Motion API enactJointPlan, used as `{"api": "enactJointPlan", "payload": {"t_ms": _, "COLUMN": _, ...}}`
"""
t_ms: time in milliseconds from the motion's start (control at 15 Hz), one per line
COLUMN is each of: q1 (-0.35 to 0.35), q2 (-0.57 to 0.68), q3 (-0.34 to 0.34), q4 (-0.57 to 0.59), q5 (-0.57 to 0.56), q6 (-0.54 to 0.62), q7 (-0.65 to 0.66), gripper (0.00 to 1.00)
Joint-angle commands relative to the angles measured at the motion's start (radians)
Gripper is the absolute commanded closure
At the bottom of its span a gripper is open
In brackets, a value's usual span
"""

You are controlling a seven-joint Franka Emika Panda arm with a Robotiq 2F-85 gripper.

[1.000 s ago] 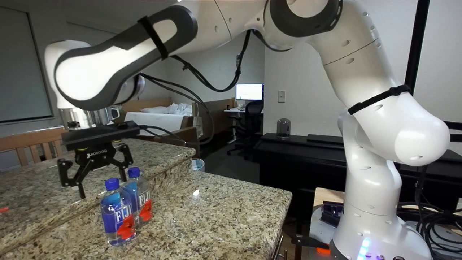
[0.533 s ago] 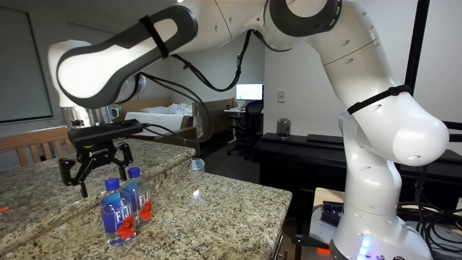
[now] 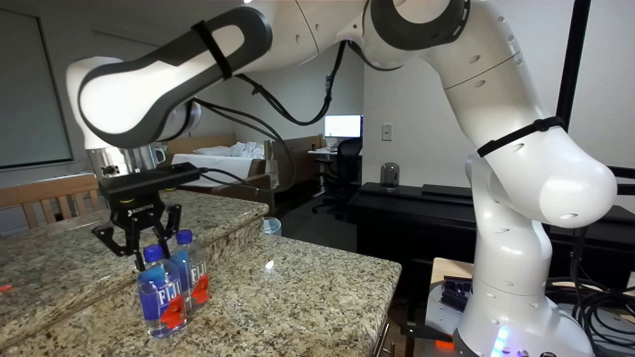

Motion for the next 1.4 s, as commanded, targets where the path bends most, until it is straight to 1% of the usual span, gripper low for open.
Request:
{"api": "enactJointPlan", "payload": {"t_ms": 0, "q1": -0.015, "q2": -0.031, "q3": 0.012, "q4": -0.022, "q5": 0.009, "q6": -0.034, "q7": -0.027, "gripper": 0.85}}
{"api": "enactJointPlan", "payload": {"t_ms": 67, "q1": -0.014, "q2": -0.033, "q3": 0.012, "q4": -0.019, "q5": 0.008, "q6": -0.035, "q7": -0.026, "gripper": 0.87}}
{"api": "enactJointPlan", "payload": {"t_ms": 133, "q1": -0.014, "q2": -0.032, "q3": 0.012, "q4": -0.019, "q5": 0.007, "q6": -0.042, "q7": -0.025, "gripper": 0.84}}
{"api": "enactJointPlan", "payload": {"t_ms": 333, "q1": -0.014, "q2": -0.031, "q3": 0.012, "q4": -0.017, "q5": 0.006, "q6": -0.045, "q7": -0.025, "gripper": 0.84}}
{"api": "enactJointPlan", "payload": {"t_ms": 600, "q1": -0.016, "q2": -0.032, "q3": 0.014, "q4": -0.023, "q5": 0.006, "q6": -0.016, "q7": -0.033, "gripper": 0.84}}
{"api": "enactJointPlan", "payload": {"t_ms": 1067, "q1": -0.025, "q2": -0.029, "q3": 0.014, "q4": -0.043, "q5": 0.011, "q6": 0.068, "q7": -0.049, "gripper": 0.84}}
{"api": "enactJointPlan", "payload": {"t_ms": 1333, "q1": -0.036, "q2": -0.027, "q3": 0.015, "q4": -0.043, "q5": 0.021, "q6": 0.074, "q7": -0.073, "gripper": 0.84}}
